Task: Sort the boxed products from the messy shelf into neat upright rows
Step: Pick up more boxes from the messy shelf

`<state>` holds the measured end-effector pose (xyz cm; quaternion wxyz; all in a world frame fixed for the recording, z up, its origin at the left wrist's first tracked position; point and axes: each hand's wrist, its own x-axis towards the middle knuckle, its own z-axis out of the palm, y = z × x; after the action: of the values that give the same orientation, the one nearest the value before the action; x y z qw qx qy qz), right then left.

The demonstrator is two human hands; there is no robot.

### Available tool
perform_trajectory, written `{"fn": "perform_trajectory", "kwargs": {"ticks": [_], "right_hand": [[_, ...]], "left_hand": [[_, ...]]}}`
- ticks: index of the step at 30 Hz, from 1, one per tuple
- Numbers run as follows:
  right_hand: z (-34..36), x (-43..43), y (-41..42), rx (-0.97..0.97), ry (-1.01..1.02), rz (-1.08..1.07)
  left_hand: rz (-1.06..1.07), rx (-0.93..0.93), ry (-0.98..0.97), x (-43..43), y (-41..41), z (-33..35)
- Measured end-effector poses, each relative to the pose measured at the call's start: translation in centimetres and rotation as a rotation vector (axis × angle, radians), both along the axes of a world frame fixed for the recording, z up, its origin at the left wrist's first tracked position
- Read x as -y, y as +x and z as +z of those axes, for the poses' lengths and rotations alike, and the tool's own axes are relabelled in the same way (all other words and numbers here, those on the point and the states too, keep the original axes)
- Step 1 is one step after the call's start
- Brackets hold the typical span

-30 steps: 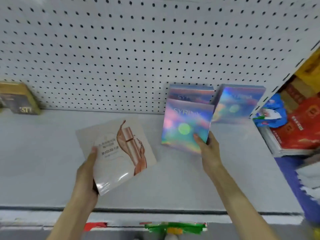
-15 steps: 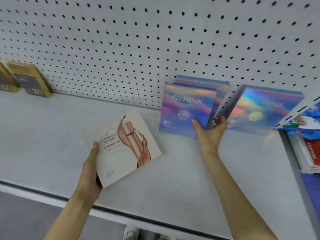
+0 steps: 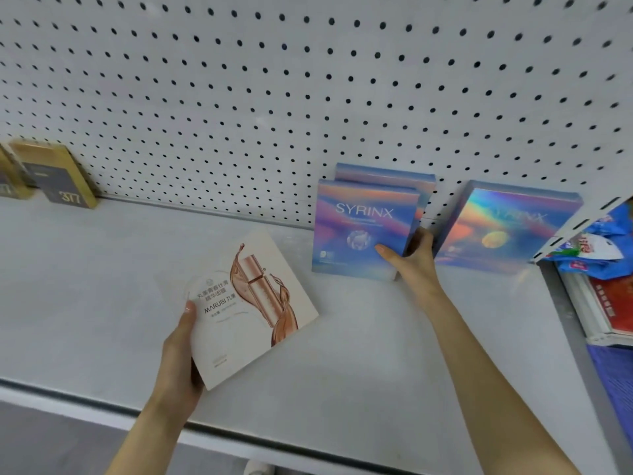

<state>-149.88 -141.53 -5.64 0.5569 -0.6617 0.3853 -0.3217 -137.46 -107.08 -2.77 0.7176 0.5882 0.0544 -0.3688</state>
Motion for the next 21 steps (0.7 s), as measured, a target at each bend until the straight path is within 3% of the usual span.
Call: {"fn": "perform_trajectory", "kwargs": {"ticks": [12, 21], "right_hand": [[0.3, 0.3, 0.6, 0.047, 0.150, 0.115], [-0.3, -0.8, 1.3, 0.137, 0.170, 0.082]], "left_hand": [[0.011, 0.010, 0.028, 0.1, 0.0, -0.2], [0.021, 0.021, 0.025, -0.1, -0.1, -0.4]]}}
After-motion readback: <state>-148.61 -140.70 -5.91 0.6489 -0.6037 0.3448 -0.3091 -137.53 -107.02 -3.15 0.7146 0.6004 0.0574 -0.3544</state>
